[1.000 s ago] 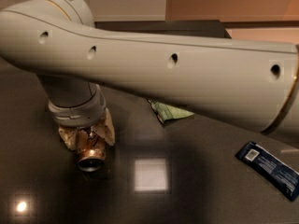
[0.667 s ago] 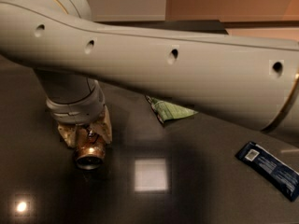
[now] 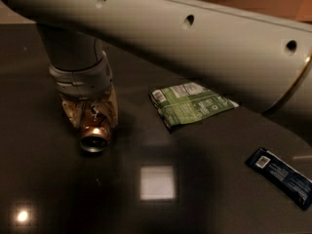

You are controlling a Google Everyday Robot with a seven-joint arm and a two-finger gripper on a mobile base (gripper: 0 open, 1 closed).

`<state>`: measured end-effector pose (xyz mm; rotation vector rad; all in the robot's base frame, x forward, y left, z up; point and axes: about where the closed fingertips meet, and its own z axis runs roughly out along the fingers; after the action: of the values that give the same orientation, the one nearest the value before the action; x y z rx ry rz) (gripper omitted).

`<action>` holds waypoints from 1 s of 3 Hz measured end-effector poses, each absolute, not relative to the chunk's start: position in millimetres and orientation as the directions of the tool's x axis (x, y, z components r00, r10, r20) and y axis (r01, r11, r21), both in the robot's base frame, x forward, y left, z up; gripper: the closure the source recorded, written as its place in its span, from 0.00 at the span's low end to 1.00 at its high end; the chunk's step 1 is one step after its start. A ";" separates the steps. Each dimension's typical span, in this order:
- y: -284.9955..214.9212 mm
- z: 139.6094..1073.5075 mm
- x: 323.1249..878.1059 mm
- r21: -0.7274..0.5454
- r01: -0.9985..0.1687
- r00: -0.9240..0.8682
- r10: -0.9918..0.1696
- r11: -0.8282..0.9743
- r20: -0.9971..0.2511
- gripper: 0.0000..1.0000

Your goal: Pick orange can

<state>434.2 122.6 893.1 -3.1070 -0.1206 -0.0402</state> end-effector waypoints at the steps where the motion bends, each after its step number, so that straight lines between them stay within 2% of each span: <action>1: 120.0 927.3 460.5 -0.095 0.044 0.998 0.040 -0.995 0.044 1.00; 3: 112.1 979.7 494.8 -0.212 0.013 0.996 -0.006 -0.977 0.089 1.00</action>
Offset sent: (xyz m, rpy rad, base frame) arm 0.0434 -0.0618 0.0979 0.0320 0.0463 -0.0817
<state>494.8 112.1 979.7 -2.9251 -0.0046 -0.1318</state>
